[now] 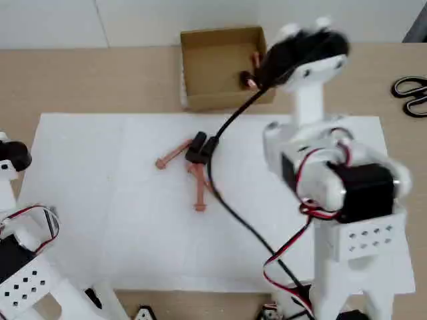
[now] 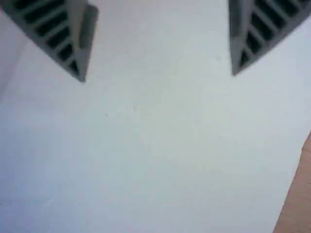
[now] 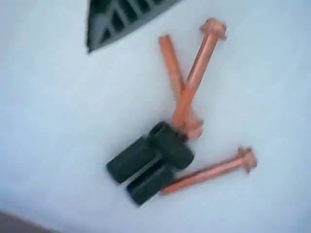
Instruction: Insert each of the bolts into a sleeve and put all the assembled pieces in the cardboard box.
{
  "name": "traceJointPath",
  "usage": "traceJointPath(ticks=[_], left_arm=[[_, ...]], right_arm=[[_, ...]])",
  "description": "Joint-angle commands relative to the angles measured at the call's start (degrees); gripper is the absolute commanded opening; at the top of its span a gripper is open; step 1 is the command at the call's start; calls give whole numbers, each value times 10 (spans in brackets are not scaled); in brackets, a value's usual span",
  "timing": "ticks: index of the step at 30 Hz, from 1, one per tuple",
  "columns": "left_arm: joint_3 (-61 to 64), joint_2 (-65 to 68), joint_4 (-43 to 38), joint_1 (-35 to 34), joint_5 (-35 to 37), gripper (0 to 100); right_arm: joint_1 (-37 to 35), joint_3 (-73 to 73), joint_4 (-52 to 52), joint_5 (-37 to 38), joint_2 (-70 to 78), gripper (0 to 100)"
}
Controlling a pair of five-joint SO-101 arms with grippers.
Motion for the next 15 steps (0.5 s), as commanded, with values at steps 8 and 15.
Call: traceJointPath(ticks=[8, 15], left_arm=[[-24, -3, 9, 3, -4, 182], [-24, -3, 25, 3, -4, 182]], right_arm=[[-23, 302, -335, 3, -17, 205], [-23, 375, -468, -57, 22, 205]])
